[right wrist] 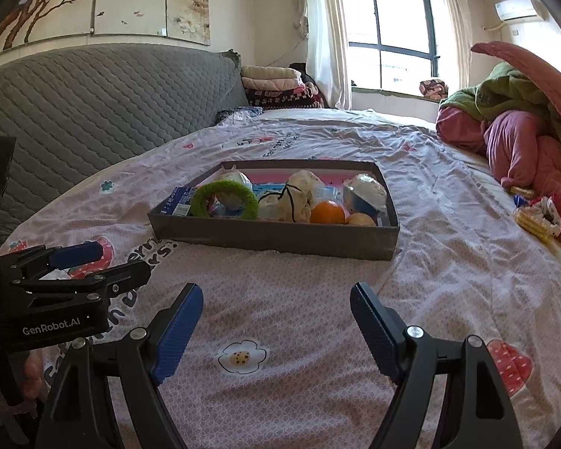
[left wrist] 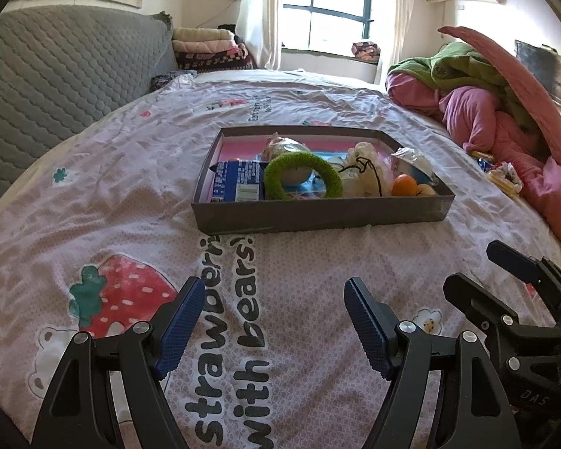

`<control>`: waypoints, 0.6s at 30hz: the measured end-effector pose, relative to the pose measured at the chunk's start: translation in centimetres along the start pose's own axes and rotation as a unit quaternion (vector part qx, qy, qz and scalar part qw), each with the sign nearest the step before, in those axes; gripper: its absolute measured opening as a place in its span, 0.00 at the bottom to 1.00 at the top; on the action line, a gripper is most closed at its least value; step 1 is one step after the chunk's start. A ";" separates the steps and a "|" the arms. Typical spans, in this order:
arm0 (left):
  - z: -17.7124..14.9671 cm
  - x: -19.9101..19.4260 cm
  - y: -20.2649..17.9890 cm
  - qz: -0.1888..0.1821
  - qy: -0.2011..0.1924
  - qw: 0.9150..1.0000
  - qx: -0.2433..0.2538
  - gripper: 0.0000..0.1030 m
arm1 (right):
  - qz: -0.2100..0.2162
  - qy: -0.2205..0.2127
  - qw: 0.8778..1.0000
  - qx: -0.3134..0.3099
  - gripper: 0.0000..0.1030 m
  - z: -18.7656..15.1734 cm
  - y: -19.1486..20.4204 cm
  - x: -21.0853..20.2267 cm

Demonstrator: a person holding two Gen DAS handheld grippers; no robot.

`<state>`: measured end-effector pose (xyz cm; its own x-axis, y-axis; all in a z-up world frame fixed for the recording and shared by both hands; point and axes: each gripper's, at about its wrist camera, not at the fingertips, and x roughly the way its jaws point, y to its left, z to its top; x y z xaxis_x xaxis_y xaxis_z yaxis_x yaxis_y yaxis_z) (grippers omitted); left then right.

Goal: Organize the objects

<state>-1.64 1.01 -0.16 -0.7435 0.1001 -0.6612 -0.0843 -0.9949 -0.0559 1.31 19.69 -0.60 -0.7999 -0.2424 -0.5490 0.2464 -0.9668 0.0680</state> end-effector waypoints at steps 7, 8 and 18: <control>-0.1 0.4 0.2 -0.004 -0.003 1.000 0.002 0.76 | 0.001 0.005 1.000 0.002 0.78 -0.4 0.0 0.5; -0.2 0.5 0.2 -0.005 -0.002 1.000 0.002 0.76 | 0.001 0.005 1.000 0.001 0.78 -0.4 0.0 0.5; -0.3 1.0 0.5 -0.002 0.002 1.000 -0.003 0.76 | 0.004 0.009 1.000 0.002 0.78 -0.7 0.1 0.8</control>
<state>-2.26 0.58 -1.09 -0.7401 0.1034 -0.6645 -0.0830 -0.9946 -0.0624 1.11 19.44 -1.65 -0.7880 -0.2483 -0.5635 0.2501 -0.9653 0.0756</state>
